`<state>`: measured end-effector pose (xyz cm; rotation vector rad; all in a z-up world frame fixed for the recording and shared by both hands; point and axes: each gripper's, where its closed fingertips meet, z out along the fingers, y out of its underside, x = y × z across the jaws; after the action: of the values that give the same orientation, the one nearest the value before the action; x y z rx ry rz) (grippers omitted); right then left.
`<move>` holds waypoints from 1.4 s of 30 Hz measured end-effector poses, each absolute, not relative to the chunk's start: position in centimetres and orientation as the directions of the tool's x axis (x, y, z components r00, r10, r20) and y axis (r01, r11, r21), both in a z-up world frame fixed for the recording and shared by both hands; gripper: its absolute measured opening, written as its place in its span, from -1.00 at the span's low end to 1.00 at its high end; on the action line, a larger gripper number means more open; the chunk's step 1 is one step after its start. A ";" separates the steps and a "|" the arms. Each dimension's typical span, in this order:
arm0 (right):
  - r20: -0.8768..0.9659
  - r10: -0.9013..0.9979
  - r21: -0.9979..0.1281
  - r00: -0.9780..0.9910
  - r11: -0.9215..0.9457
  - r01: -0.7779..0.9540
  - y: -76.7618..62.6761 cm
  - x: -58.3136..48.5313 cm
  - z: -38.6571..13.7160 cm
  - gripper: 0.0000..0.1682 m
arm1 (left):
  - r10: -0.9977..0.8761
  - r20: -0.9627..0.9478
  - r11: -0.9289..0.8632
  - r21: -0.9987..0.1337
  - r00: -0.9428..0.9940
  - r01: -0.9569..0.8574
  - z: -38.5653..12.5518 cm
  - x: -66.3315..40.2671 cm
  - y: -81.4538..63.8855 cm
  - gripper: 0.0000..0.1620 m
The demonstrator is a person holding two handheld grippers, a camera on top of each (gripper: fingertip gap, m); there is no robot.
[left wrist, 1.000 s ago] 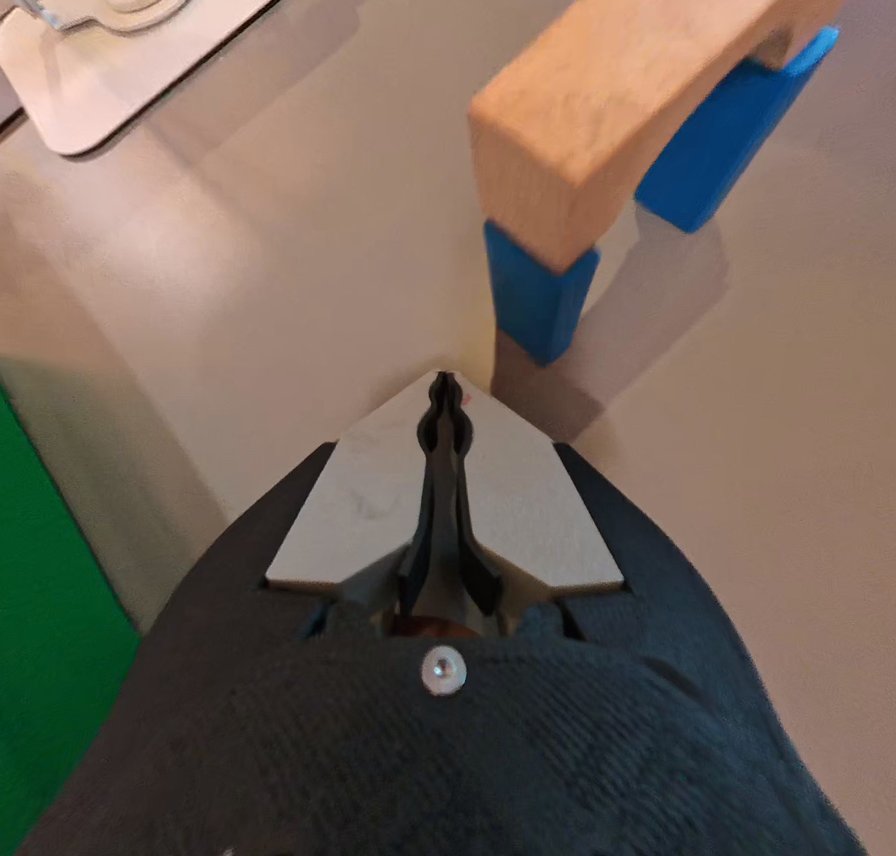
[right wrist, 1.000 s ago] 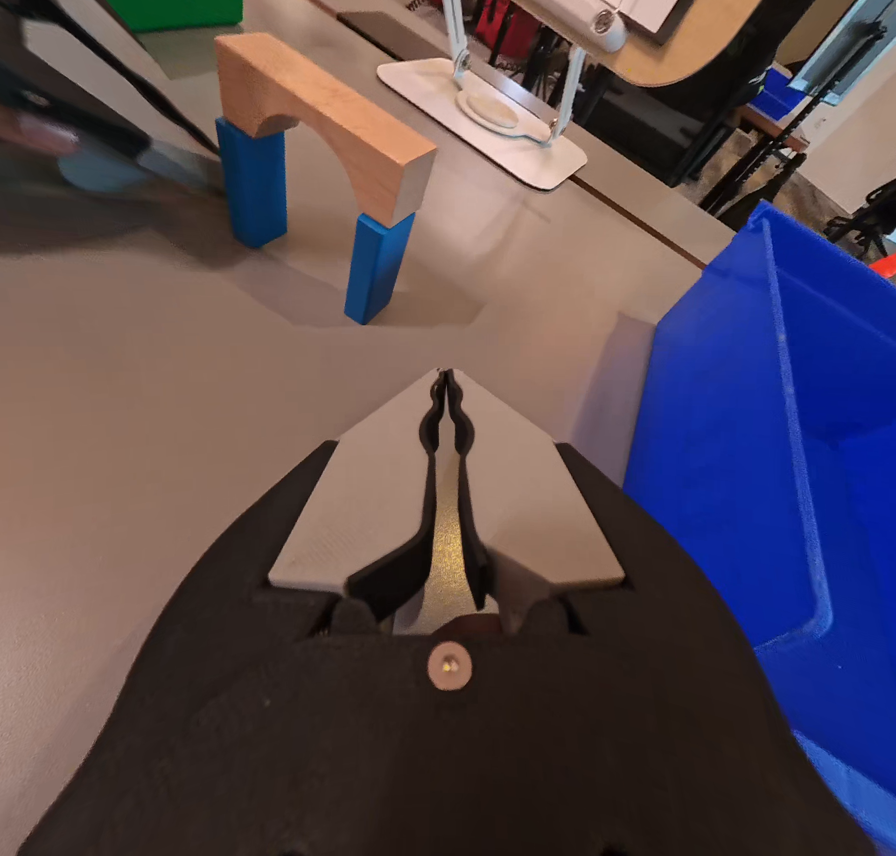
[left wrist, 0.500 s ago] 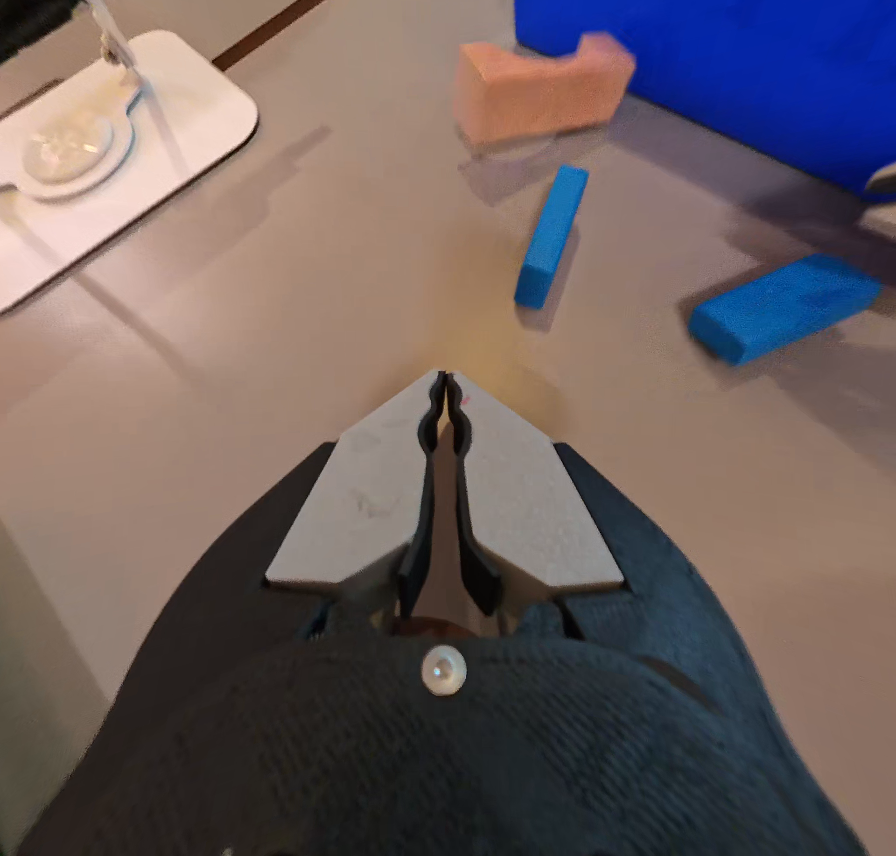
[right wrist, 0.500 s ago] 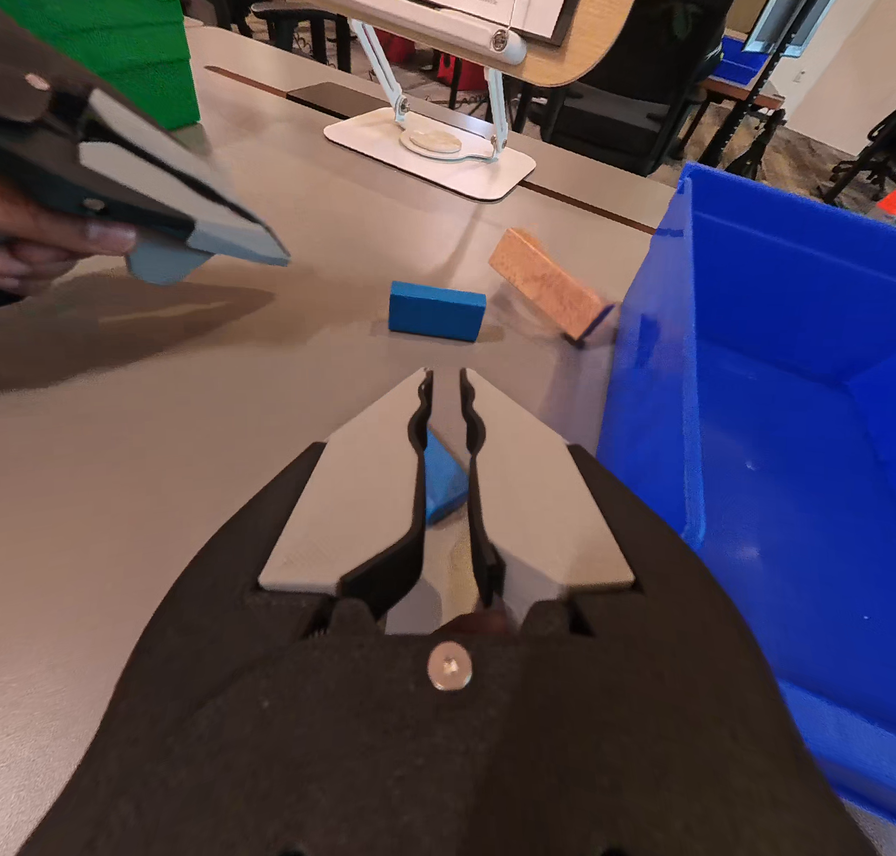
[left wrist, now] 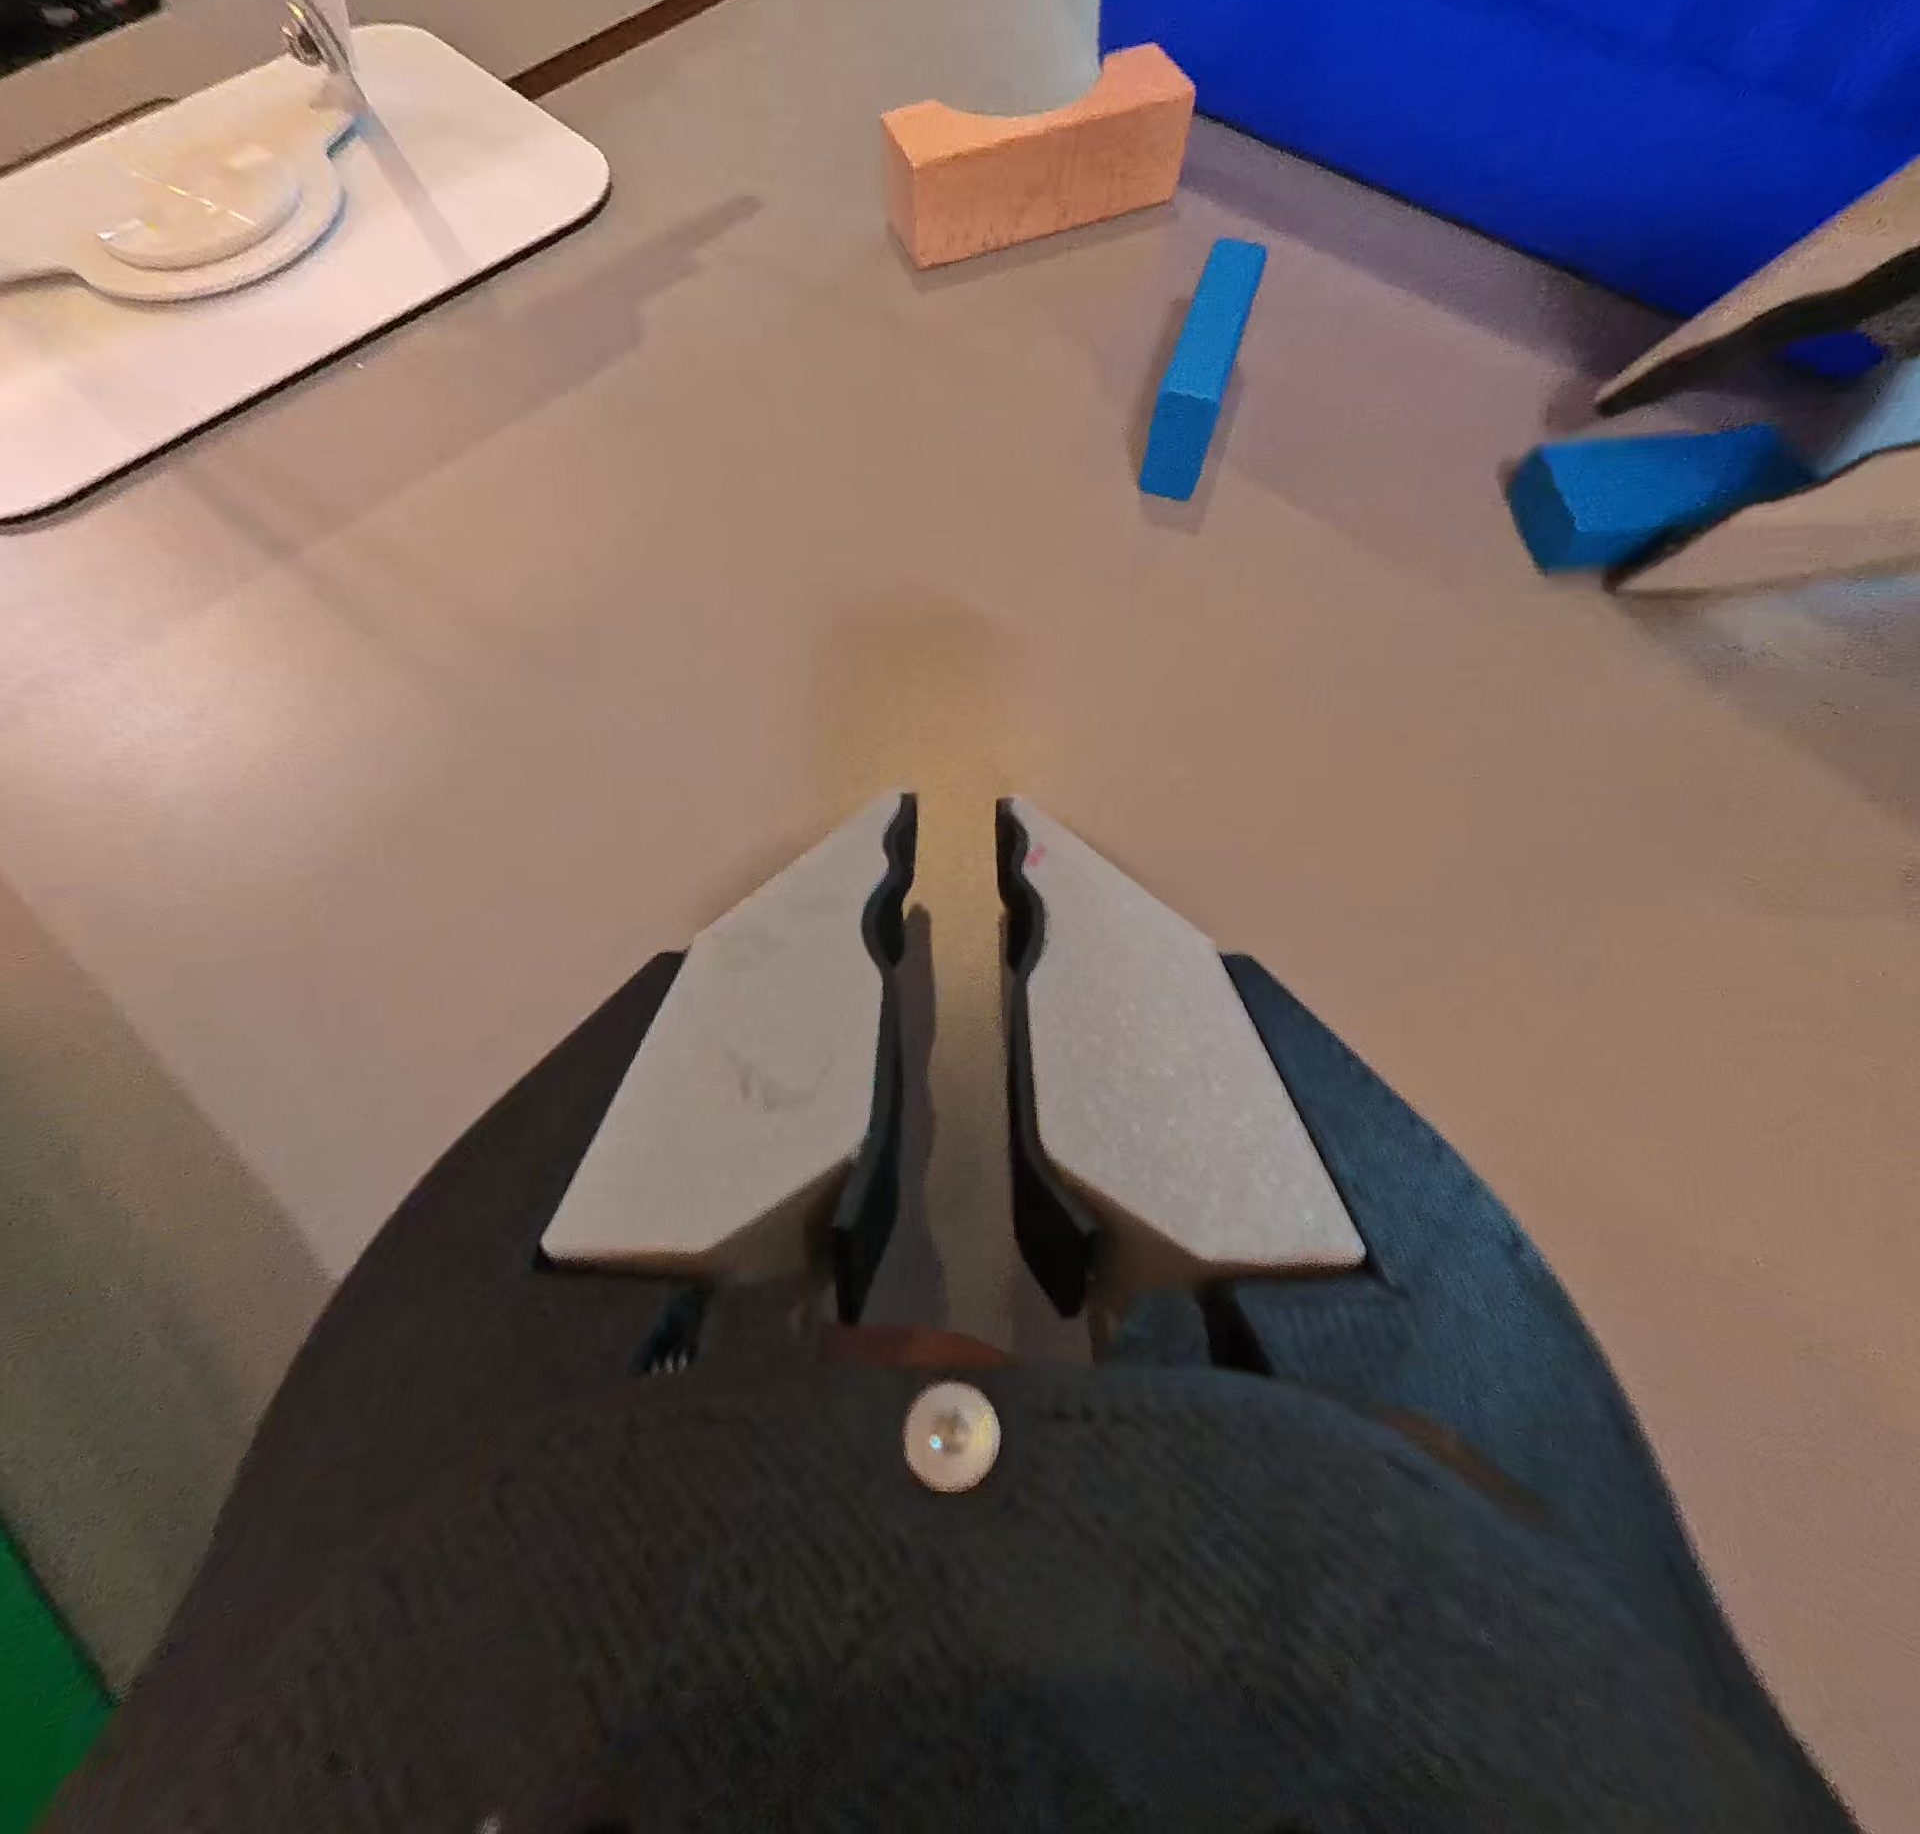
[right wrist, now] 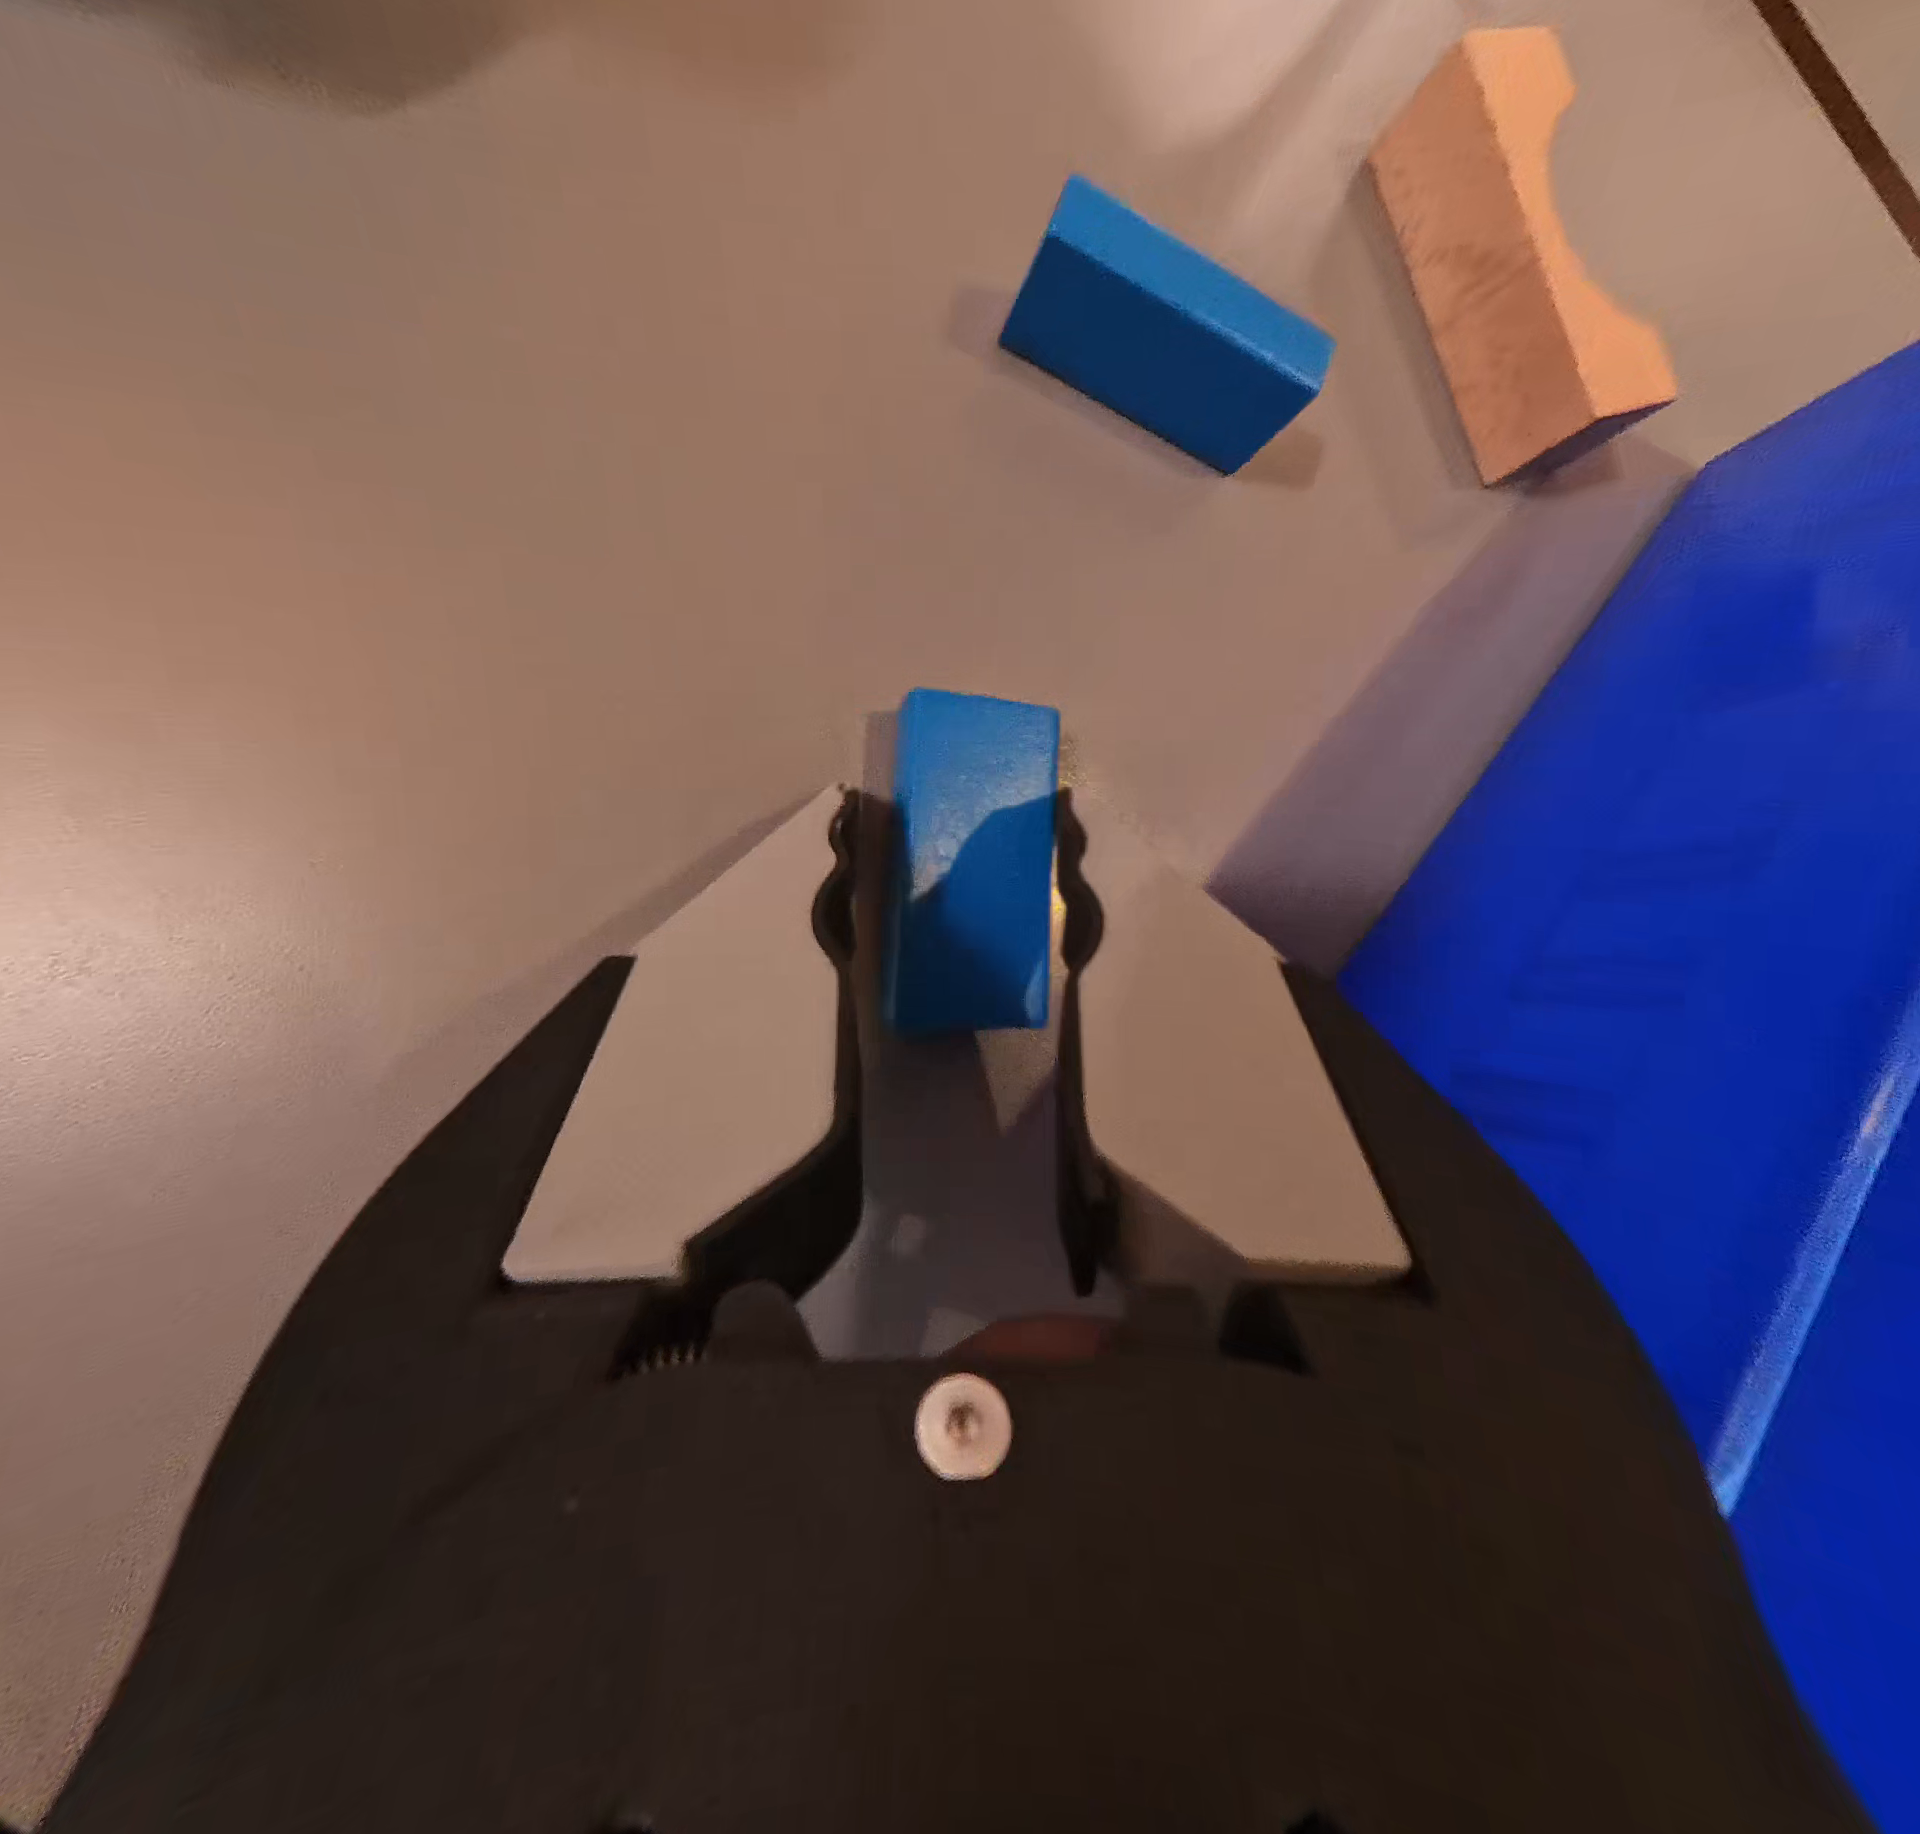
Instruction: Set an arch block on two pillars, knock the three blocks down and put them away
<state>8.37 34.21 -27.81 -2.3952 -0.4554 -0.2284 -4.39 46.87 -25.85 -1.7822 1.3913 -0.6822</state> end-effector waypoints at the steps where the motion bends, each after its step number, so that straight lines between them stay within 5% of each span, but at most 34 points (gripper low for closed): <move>1: 0.283 0.264 -0.583 0.922 -0.716 0.384 34.2 8.3 -27.9 -0.65 | -0.964 -0.059 -0.105 -0.813 0.260 -0.572 -26.1 -4.4 46.8 -0.85; 13: 0.176 0.216 -0.604 0.960 -0.747 0.278 33.6 8.5 -28.0 -0.53 | -0.967 -0.076 -0.086 -0.802 0.243 -0.592 -26.4 -4.2 46.1 -0.84; 21: 0.078 0.230 -0.722 0.970 -0.658 0.214 33.6 6.8 -26.1 -0.66 | -0.967 -0.071 -0.090 -0.801 0.244 -0.591 -26.5 -4.2 46.0 -0.84; 26: 0.195 -0.033 -0.879 0.980 -0.450 0.160 33.6 13.6 -14.9 -0.66 | -0.967 -0.066 -0.097 -0.800 0.247 -0.592 -26.5 -4.2 46.0 -0.84; 30: 0.191 -0.175 -0.785 0.966 -0.618 0.043 33.4 22.6 -17.0 -0.65 | -0.966 -0.067 -0.097 -0.801 0.249 -0.591 -26.5 -4.2 46.0 -0.84; 34: 0.189 -0.119 -0.675 0.975 -0.737 0.041 34.0 24.2 -20.7 -0.53 | -0.967 -0.070 -0.093 -0.799 0.245 -0.594 -26.5 -4.2 45.9 -0.82; 38: 0.269 0.112 -0.769 0.957 -0.573 0.283 37.8 18.3 -15.1 -0.55 | -0.968 -0.066 -0.096 -0.796 0.243 -0.598 -26.6 -4.2 45.9 -0.82; 42: 0.347 0.562 -0.504 0.751 -0.564 0.655 41.2 10.1 -18.4 -0.44 | -0.969 -0.069 -0.090 -0.796 0.237 -0.599 -26.6 -4.1 45.8 -0.82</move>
<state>10.15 41.16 -18.39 -2.3219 -0.9097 -0.1945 -4.13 45.81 -26.63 -1.7822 1.4487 -0.6427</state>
